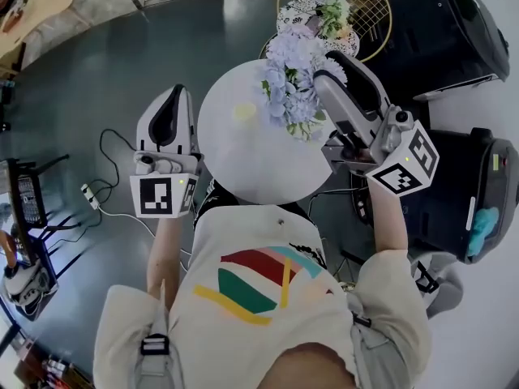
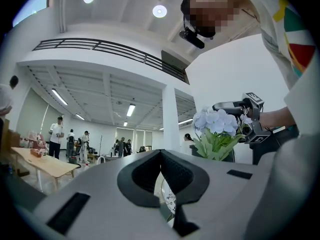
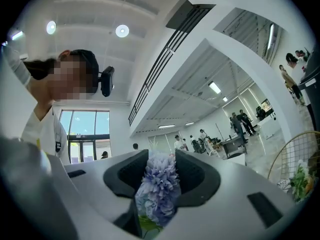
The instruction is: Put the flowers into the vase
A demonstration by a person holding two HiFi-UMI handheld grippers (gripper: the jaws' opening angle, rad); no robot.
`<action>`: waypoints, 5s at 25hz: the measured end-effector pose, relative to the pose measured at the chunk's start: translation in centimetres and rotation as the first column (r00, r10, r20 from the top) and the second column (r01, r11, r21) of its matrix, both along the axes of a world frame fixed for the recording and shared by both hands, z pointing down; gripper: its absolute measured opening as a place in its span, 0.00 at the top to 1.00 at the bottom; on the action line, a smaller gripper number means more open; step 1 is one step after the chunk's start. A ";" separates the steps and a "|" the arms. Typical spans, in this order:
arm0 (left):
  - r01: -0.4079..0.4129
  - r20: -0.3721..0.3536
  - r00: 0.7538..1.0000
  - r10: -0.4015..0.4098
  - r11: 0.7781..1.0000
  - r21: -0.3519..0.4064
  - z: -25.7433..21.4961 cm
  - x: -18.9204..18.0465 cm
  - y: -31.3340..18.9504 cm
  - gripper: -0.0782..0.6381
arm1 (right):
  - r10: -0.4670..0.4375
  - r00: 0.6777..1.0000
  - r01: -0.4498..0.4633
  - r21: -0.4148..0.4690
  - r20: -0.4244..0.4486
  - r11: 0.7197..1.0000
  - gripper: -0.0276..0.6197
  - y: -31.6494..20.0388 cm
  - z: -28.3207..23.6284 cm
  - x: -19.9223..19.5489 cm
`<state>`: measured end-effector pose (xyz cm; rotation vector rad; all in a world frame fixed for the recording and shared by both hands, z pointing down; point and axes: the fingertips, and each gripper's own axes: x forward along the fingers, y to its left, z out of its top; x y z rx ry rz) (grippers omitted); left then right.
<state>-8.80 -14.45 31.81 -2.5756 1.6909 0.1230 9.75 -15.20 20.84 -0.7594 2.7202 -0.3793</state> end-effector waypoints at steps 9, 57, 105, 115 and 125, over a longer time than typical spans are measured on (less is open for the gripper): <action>0.039 -0.009 0.999 -0.039 0.999 -0.004 0.5 -1.8 0.6 0.88 | -0.105 0.991 0.111 -0.071 0.079 0.991 0.69 0.7 0.2 -3.1; 0.018 -0.003 1.000 -0.019 0.997 -0.072 3.0 -1.3 -0.7 0.88 | -0.113 0.980 0.069 -0.249 -0.164 0.966 0.69 -2.3 16.4 -7.5; -0.020 -0.015 1.000 0.020 1.000 0.005 -0.6 0.5 -1.7 0.88 | 0.278 0.945 -0.255 0.146 -0.170 0.956 0.56 -1.7 4.1 -0.7; -0.038 -0.026 0.999 0.039 0.999 0.038 -2.7 1.6 -1.2 0.88 | 0.589 0.796 -0.568 0.164 -0.137 0.806 0.94 -0.1 3.5 4.6; -0.069 -0.029 0.997 0.070 0.997 0.028 -2.7 2.9 -1.2 0.88 | 0.615 0.760 -0.610 0.098 -0.212 0.787 0.94 2.0 6.9 6.4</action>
